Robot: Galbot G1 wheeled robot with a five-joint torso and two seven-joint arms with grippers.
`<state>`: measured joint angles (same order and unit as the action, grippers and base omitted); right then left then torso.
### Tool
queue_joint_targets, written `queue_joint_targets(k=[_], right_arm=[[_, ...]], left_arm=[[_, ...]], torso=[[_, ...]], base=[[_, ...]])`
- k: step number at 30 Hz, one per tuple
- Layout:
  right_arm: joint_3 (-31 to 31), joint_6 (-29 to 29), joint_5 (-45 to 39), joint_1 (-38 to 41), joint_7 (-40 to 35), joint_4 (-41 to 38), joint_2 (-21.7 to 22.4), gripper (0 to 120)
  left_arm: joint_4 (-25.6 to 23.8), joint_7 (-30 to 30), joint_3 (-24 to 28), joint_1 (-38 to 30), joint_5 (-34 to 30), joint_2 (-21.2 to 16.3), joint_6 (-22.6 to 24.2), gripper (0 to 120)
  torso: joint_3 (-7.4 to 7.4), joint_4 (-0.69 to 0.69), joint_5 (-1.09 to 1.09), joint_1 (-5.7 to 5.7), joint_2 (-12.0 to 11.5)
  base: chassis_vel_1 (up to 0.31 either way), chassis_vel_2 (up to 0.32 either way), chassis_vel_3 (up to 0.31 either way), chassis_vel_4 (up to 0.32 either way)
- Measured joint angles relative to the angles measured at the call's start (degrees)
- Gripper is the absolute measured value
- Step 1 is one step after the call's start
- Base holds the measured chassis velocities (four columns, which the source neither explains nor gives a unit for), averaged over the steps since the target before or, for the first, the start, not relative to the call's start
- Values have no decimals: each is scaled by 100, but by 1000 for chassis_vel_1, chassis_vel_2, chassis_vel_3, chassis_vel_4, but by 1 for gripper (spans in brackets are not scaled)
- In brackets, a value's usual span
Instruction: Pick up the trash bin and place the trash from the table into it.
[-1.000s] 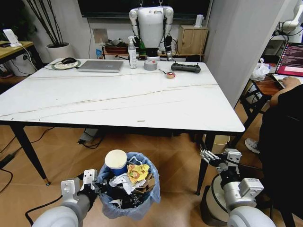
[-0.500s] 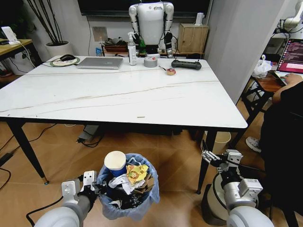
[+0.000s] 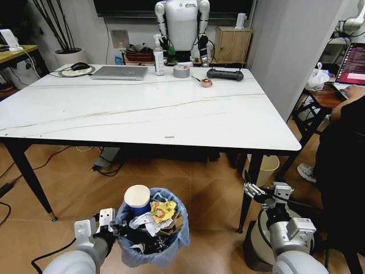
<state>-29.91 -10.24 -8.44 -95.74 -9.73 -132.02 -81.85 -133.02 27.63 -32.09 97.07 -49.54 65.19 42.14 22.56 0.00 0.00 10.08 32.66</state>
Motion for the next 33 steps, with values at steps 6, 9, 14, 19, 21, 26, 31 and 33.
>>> queue_joint_targets(k=[6,9,14,19,21,26,31,33], right_arm=[[-1,39,27,-12,-4,12,-27,100],[-10,79,30,-45,-25,38,-26,100],[-13,117,32,-54,-49,68,-23,100],[-10,119,32,-43,-60,75,-20,100],[-11,119,32,-44,-68,75,-18,100],[-16,129,31,-53,-93,75,-8,100],[4,133,38,-51,-106,75,-31,100],[9,134,43,-50,-107,76,-41,100]], left_arm=[[112,-89,-67,-2,75,-4,0,2],[214,-108,-118,-18,75,-4,0,2],[400,-110,-193,-40,75,8,0,2],[497,-112,-217,-57,76,32,0,2],[537,-114,-215,-74,79,45,0,2],[578,-115,-200,-94,104,59,0,2],[622,-154,-254,-101,114,6,0,2],[633,-155,-269,-110,110,3,0,2]], torso=[[-80,0,0,-51,-131],[-129,0,0,-86,-216],[-198,0,0,-129,-328],[-270,0,0,-164,-435],[-310,0,0,-181,-491],[-381,0,0,-218,-599],[-465,0,0,-271,-735],[-483,0,0,-281,-763]], base=[[0,0,0,0],[0,0,0,0],[0,0,0,0],[0,0,0,0],[0,0,0,0],[0,0,0,0],[0,0,0,0],[0,0,0,0]])
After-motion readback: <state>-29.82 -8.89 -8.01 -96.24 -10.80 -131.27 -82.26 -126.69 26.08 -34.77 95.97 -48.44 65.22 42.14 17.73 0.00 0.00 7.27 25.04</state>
